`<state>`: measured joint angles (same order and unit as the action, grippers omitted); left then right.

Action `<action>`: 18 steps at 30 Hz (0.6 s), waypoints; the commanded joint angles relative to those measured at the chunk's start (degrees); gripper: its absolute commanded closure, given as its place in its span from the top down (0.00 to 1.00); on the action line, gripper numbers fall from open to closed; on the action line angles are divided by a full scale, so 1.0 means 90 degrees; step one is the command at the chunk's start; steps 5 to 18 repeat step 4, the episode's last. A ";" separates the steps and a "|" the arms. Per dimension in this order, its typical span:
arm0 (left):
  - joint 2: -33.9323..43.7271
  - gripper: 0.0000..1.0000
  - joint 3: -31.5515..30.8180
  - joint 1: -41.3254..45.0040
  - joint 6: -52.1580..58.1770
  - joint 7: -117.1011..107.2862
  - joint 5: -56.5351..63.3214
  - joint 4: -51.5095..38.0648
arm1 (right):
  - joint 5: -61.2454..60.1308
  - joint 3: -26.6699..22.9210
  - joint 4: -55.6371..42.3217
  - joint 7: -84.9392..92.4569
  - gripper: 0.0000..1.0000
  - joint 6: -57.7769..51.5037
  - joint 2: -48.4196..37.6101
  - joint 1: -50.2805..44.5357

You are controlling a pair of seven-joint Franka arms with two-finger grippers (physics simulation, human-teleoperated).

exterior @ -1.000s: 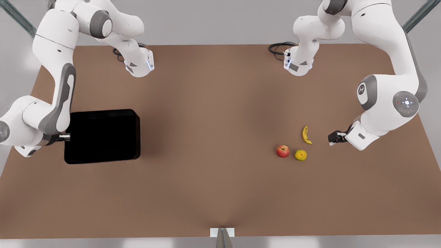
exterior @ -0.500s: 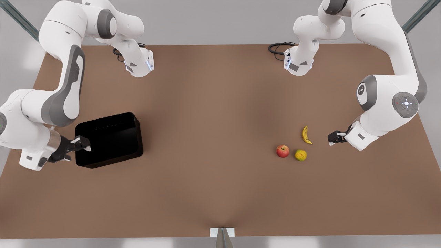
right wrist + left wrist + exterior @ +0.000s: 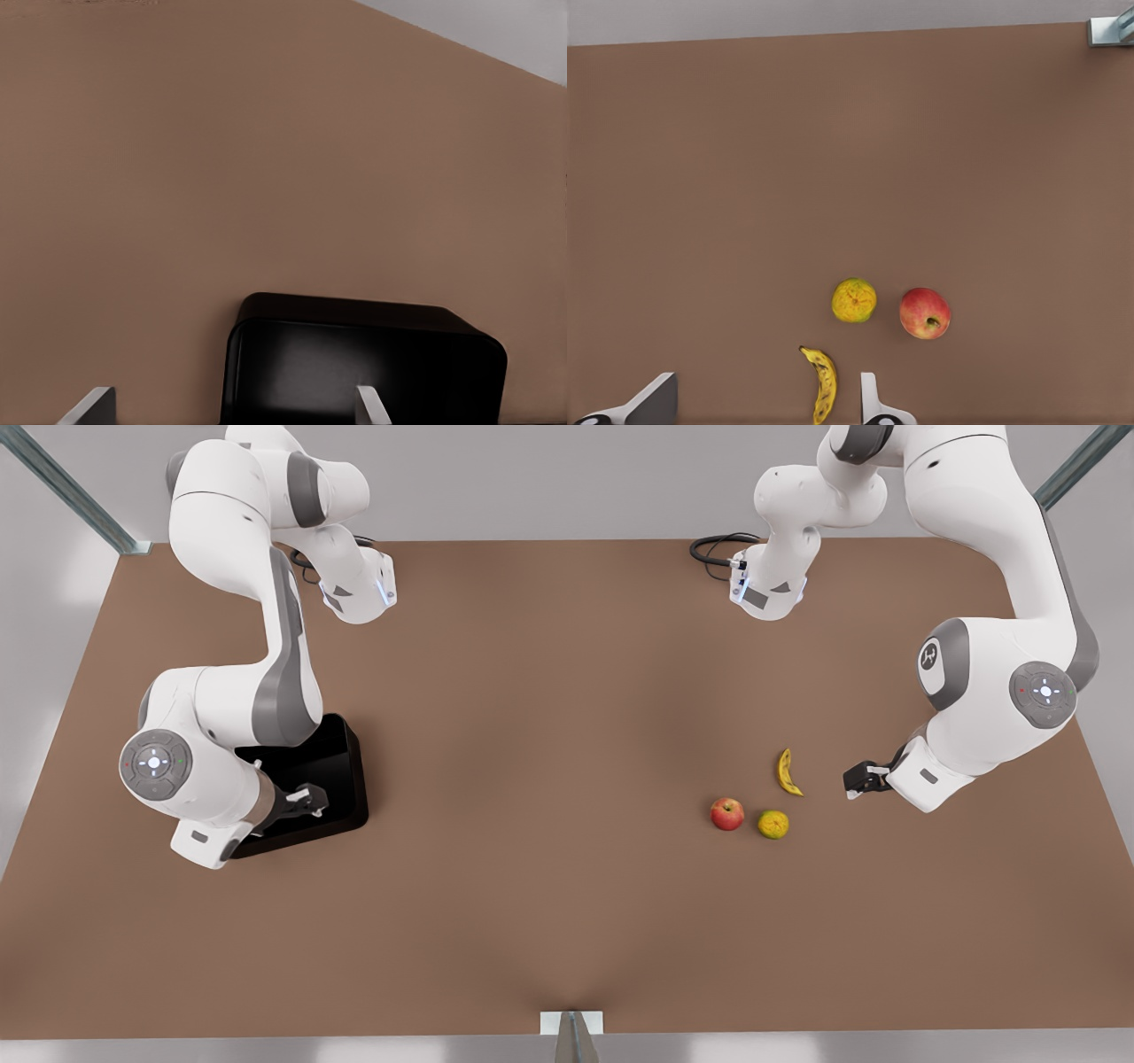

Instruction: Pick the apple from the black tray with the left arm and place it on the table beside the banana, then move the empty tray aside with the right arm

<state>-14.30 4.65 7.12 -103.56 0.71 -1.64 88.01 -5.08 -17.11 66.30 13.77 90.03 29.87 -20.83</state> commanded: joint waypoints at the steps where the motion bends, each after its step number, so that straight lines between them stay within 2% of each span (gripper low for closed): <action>1: -0.0003 1.00 0.0001 0.0000 0.0003 -0.0021 0.0007 -0.0003 | 0.0037 -0.0003 -0.0003 -0.1735 1.00 0.0026 -0.0008 0.0000; 18: 0.0007 1.00 0.0001 0.0000 0.0013 -0.0040 -0.0013 -0.0003 | 0.0037 -0.0003 -0.0003 -0.1735 1.00 0.0026 -0.0008 0.0000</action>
